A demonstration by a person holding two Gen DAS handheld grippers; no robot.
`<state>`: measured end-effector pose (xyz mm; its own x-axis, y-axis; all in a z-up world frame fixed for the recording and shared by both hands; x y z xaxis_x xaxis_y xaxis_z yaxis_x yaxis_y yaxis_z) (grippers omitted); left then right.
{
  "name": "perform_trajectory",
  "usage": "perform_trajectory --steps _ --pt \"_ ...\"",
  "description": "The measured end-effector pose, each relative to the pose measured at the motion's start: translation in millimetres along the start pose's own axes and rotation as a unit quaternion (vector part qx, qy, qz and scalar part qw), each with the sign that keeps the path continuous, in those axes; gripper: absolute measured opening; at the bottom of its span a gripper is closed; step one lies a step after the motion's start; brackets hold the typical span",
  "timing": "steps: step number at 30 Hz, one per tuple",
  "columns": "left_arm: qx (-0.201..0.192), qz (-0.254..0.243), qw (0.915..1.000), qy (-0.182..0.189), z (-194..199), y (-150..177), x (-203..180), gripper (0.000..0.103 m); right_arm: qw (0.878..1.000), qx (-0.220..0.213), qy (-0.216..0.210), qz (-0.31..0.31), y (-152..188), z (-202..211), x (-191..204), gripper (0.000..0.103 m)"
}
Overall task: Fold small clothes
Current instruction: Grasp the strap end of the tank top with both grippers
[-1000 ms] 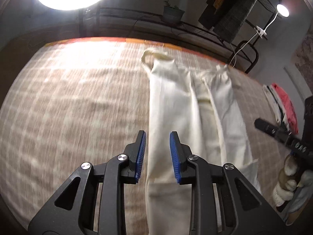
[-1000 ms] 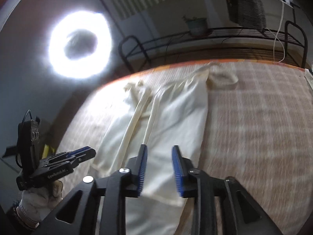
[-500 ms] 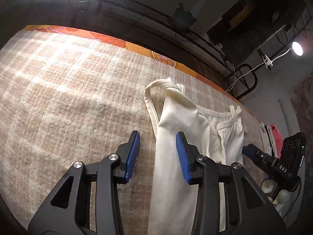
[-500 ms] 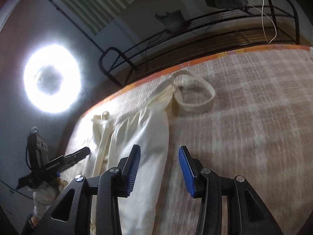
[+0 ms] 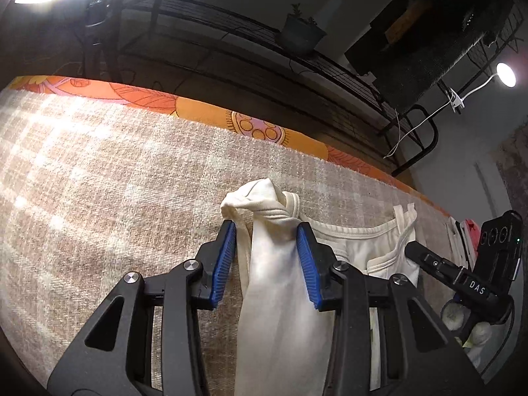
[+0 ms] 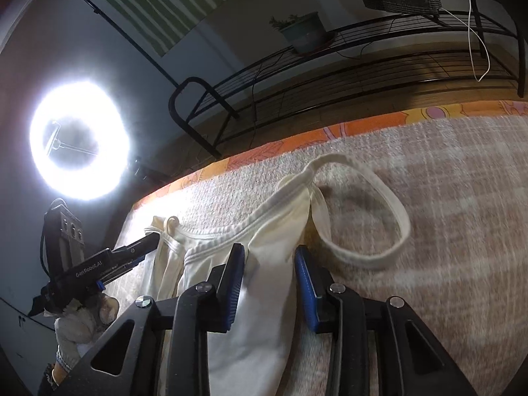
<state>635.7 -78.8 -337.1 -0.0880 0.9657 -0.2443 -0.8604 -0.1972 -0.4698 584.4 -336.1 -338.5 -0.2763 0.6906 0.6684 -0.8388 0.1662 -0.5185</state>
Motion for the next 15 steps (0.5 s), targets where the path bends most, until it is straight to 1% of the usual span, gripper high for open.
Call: perform_trajectory --steps 1,3,4,5,6,9,10,12,15 --pt "0.0 -0.004 1.0 -0.002 -1 0 -2 0.038 1.0 -0.001 0.0 0.0 -1 1 -1 0.034" --pt "-0.003 -0.009 0.9999 -0.008 -3 -1 -6 0.028 1.0 -0.002 0.006 0.0 -5 0 -2 0.034" --pt "-0.003 -0.01 0.9999 -0.008 -5 -3 -9 0.027 1.0 -0.003 0.008 0.001 -7 -1 -2 0.034" --pt "-0.006 -0.01 0.9999 -0.009 -6 -3 -11 0.02 1.0 -0.002 0.01 0.002 -9 -2 -2 0.033" --pt "-0.005 -0.015 0.9999 -0.006 -7 -3 -13 0.014 1.0 -0.002 0.011 0.004 -10 -3 -2 0.029" --pt "-0.015 -0.031 0.9993 -0.013 -5 -2 -19 0.009 1.0 0.01 0.017 0.019 -7 -10 1 0.011" --pt "-0.018 -0.034 0.9991 -0.015 -4 -2 -19 0.009 0.999 0.012 0.021 0.024 -7 -12 2 0.008" --pt "-0.023 -0.036 0.999 -0.017 -3 -2 -22 0.008 0.999 0.012 0.031 0.034 -8 -13 5 0.005" --pt "-0.03 -0.03 0.9991 -0.009 3 -1 -22 0.007 0.998 0.005 0.038 0.048 -9 -11 9 0.004"
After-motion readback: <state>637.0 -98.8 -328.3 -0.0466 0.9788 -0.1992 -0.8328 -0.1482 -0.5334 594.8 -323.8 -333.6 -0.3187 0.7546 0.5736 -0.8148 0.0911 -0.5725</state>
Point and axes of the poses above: each gripper's, at about its wrist camera, not at the fingertips, and z roughly against the way its jaws point, x to its left, y to its underside, the point moved 7 cm from there along -z, roughly the way its jaws point, and after that the axes turned 13 degrees about -y, right-handed, at the moved point
